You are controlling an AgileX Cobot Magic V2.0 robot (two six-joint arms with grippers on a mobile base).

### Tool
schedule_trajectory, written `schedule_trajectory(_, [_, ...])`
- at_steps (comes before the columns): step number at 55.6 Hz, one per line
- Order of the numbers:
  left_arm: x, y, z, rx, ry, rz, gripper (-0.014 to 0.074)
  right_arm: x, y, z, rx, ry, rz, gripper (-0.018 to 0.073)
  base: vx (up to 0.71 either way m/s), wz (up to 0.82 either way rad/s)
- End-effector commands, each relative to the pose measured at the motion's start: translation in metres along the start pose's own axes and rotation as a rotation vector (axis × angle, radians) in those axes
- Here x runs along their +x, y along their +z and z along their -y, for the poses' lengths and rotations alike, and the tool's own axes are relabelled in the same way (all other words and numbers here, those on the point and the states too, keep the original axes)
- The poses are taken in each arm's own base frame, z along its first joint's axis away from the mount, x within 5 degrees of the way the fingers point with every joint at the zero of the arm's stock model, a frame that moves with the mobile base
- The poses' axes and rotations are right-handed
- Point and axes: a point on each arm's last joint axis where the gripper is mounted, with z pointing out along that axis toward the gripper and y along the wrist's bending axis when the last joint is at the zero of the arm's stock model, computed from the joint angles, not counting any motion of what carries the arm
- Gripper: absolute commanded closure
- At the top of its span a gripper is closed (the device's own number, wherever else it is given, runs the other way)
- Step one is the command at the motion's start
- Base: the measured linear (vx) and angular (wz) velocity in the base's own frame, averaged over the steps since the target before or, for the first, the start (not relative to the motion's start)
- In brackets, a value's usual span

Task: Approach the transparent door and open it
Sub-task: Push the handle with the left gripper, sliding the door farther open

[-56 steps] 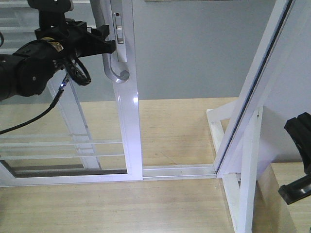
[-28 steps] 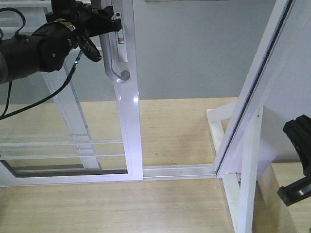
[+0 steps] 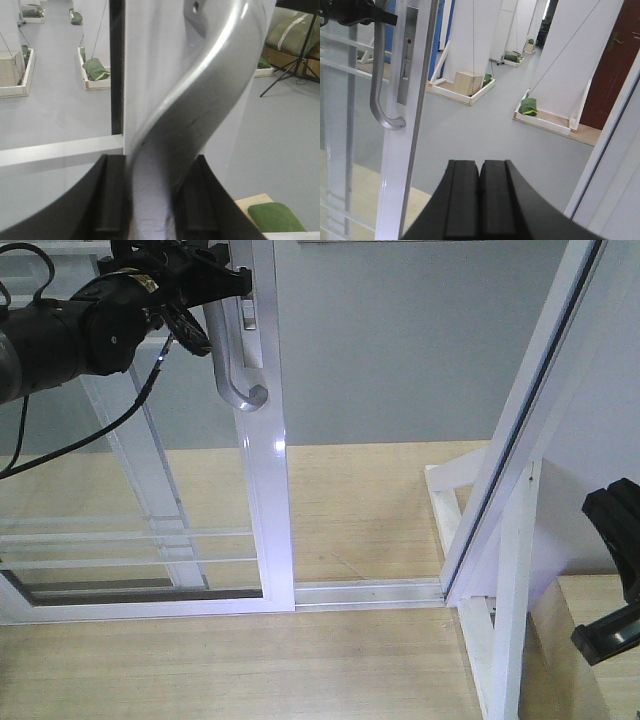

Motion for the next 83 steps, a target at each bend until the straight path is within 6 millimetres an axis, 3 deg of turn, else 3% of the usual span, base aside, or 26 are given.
schedule_trajectory(1, [-0.04, -0.016, 0.003, 0.005, 0.025, 0.126, 0.0605, -0.016, 0.0, 0.004, 0.03, -0.008, 0.1, 0.0565, 0.0, 0.0])
schedule_trajectory(8, [-0.05, -0.022, -0.003, -0.01, 0.023, 0.146, 0.0598, -0.015, 0.0, 0.004, 0.027, -0.008, 0.089, 0.0565, 0.0, 0.0])
schedule_trajectory(27, [-0.078, -0.047, -0.051, -0.123, -0.024, 0.168, 0.0596, -0.015, 0.0, 0.004, 0.026, -0.008, 0.086, 0.0565, 0.0, 0.0])
schedule_trajectory(46, [-0.094, -0.066, -0.079, -0.197, 0.054, 0.185, 0.0596, -0.014, 0.0, 0.004, 0.024, -0.008, 0.077, 0.0565, 0.0, 0.0])
schedule_trajectory(69, [-0.106, -0.085, -0.082, -0.202, 0.083, 0.144, 0.0596, -0.012, 0.0, 0.003, 0.019, -0.007, 0.055, 0.0565, 0.0, 0.0])
schedule_trajectory(83, [-0.112, -0.131, -0.085, -0.22, 0.157, 0.021, 0.0596, -0.012, 0.0, 0.003, 0.018, -0.007, 0.051, 0.0565, 0.0, 0.0])
